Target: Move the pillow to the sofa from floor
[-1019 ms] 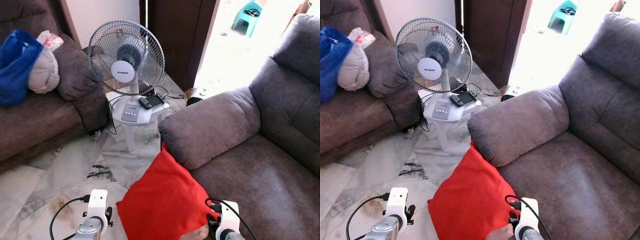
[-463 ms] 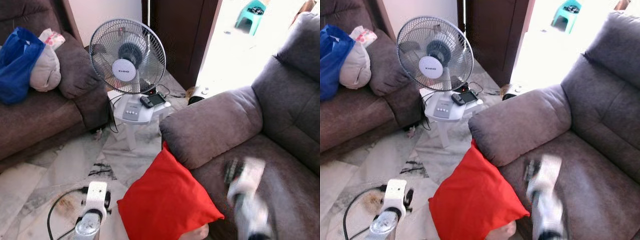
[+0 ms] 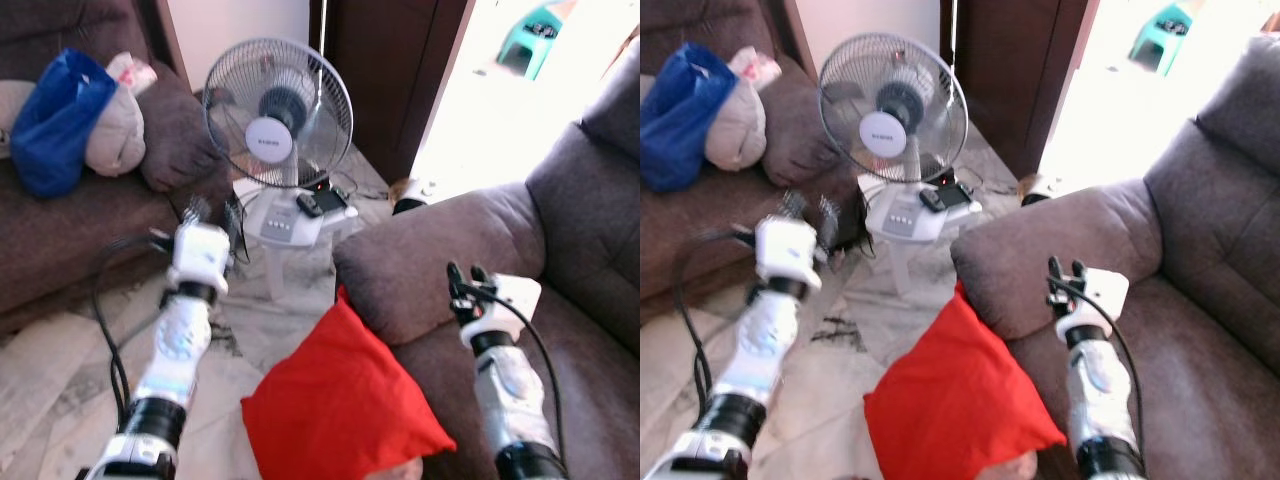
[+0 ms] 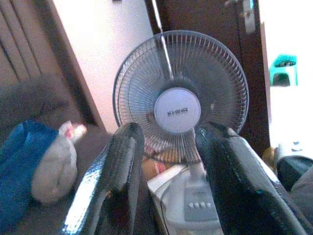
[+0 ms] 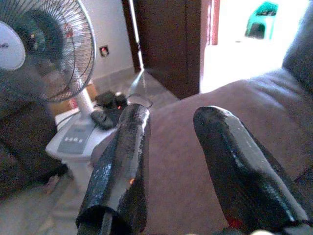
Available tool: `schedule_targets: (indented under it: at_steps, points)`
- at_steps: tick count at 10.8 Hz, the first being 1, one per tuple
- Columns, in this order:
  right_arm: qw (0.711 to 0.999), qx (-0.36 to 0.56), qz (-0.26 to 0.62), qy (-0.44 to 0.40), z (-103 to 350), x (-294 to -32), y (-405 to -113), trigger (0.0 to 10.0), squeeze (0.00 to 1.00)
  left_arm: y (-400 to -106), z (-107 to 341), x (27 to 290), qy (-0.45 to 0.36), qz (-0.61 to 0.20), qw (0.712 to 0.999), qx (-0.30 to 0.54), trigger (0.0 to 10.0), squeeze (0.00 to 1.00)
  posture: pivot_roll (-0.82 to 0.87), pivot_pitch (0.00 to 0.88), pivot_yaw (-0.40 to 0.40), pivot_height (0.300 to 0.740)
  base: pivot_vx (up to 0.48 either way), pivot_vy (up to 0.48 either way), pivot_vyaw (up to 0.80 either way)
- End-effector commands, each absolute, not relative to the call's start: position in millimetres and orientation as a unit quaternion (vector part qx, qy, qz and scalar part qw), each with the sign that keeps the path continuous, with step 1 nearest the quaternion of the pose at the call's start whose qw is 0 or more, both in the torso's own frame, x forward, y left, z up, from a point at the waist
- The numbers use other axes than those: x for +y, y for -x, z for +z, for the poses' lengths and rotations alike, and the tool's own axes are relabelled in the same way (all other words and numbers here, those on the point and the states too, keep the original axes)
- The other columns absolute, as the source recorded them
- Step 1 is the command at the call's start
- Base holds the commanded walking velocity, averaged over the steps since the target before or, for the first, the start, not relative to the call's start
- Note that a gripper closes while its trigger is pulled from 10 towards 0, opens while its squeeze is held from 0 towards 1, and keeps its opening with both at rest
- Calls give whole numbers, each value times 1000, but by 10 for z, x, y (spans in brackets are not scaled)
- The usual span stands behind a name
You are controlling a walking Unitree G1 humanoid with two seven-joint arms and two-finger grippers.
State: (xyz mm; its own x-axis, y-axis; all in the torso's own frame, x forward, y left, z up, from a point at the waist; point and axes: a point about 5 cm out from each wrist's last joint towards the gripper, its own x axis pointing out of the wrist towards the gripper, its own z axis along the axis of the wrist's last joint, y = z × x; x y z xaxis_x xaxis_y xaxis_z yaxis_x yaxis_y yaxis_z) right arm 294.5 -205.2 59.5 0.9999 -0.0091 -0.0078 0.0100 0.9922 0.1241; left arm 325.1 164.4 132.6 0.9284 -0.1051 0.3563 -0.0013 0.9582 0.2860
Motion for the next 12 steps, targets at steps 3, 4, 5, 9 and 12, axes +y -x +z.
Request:
schedule_targets:
  at_steps: [3, 4, 5, 9, 12]
  points:
    - [999, -30, -16, -38, 791, -2039, -3072, 10000, 0, -3367, 1312, 1738, -112, -5, 984, -142, 10000, 0, -14, 0, 7, 740, 0, 0, 0]
    - [997, -60, -26, -45, 927, -2089, -3082, 10000, 0, -3378, 1364, 1744, -114, -9, 983, -142, 10000, 0, -19, 0, 22, 740, 0, 0, 0]
    - [996, -65, -33, -42, 980, -2130, -3111, 10000, 0, -3417, 1414, 1765, -109, -3, 983, -144, 10000, 0, -20, 0, 24, 740, 0, 0, 0]
    - [998, -60, -26, -11, 1046, -2255, -3189, 10000, 0, -3337, 1252, 1943, -105, 43, 986, -118, 10000, 0, 21, 0, -62, 740, 0, 0, 0]
    - [998, -52, -34, 5, 987, -2344, -3033, 10000, 0, -3177, 1112, 1892, -105, 34, 988, -109, 10000, 0, 13, 0, -69, 740, 0, 0, 0]
